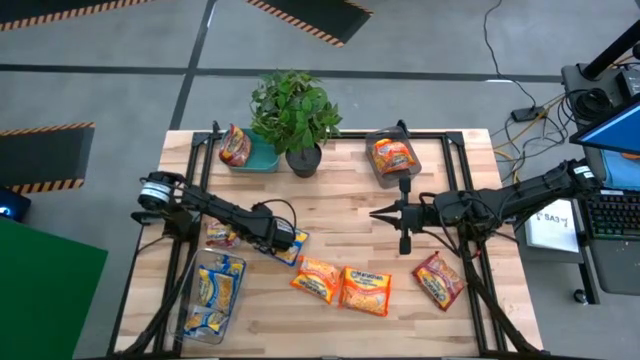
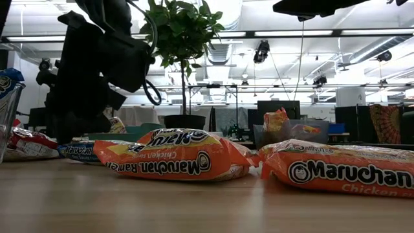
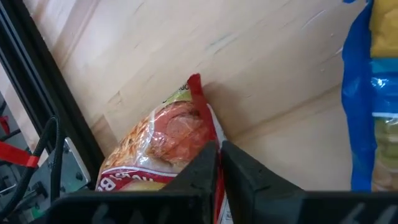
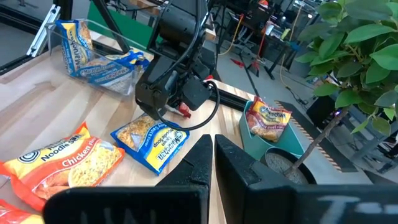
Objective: Sort Maruchan noodles
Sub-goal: Put the red noodle pack into the green bin
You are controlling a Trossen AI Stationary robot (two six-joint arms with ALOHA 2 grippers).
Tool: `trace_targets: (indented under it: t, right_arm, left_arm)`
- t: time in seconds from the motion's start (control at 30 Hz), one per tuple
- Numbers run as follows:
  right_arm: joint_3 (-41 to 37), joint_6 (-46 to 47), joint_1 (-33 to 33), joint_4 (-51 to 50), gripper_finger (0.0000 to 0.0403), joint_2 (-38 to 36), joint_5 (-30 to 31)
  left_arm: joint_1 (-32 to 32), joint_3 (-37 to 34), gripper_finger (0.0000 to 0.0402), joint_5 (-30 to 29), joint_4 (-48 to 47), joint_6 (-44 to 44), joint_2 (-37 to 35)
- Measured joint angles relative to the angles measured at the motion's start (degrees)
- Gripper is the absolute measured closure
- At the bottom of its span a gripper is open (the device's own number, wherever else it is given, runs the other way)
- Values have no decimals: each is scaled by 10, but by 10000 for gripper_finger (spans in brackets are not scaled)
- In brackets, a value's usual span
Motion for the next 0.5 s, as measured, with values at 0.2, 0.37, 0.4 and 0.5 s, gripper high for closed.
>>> trace_targets:
  t: [0.2, 0.37, 0.4, 0.5]
  right_arm:
    - [0, 0, 0, 0, 394, 0, 0]
    - [0, 0, 0, 0, 394, 0, 0]
    - [0, 0, 0, 0, 394, 0, 0]
    - [0, 0, 0, 0, 394, 0, 0]
  left_arm:
    - [0, 1, 400, -6, 45, 34, -1]
    - [0, 29, 401, -35, 45, 58, -3]
    - [0, 38, 401, -53, 45, 63, -3]
    - [6, 66, 401, -95, 44, 84, -3]
